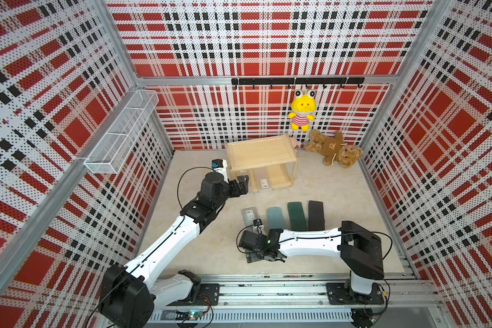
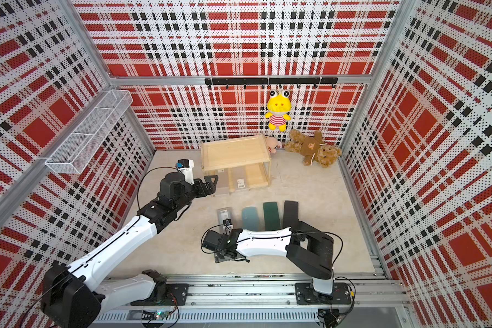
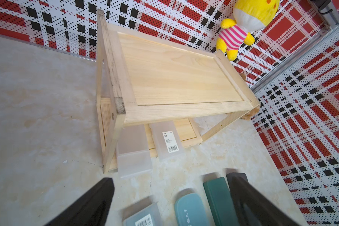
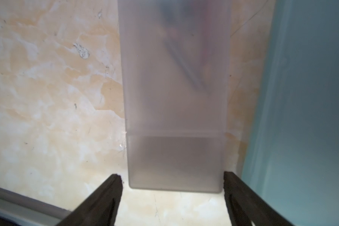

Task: Remove the pencil cases from the shelf
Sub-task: Place the pencil case at the center of the board.

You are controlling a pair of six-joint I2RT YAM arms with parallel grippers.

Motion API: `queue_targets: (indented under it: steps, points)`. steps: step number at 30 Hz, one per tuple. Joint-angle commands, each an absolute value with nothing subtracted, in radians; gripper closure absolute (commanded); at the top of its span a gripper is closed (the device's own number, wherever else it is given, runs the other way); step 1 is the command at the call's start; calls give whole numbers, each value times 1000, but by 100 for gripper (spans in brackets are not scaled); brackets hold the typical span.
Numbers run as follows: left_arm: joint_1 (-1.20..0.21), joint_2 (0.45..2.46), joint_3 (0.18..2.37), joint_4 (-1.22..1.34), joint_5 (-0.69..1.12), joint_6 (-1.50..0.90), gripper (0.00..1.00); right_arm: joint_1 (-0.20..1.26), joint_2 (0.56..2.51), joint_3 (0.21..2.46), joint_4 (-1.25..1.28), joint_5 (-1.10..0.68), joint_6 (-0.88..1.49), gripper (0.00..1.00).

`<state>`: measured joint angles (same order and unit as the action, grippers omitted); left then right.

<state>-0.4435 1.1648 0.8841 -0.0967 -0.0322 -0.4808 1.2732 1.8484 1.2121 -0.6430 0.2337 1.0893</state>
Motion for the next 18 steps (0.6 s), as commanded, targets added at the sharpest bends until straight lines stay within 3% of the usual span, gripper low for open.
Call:
queue_targets:
  steps: [1,12,18]
  points:
    - [-433,1155,861,-83,-23,-462,1,1267,1859,1247,-647,240,1081,4]
    - [-429,1132,857,-110,-39,-468,1,1263,1706,1395,-796,386,923,0]
    - [-435,1086,811,-175,-43,-492,1,1140,1513,1319,-774,410,810,0]
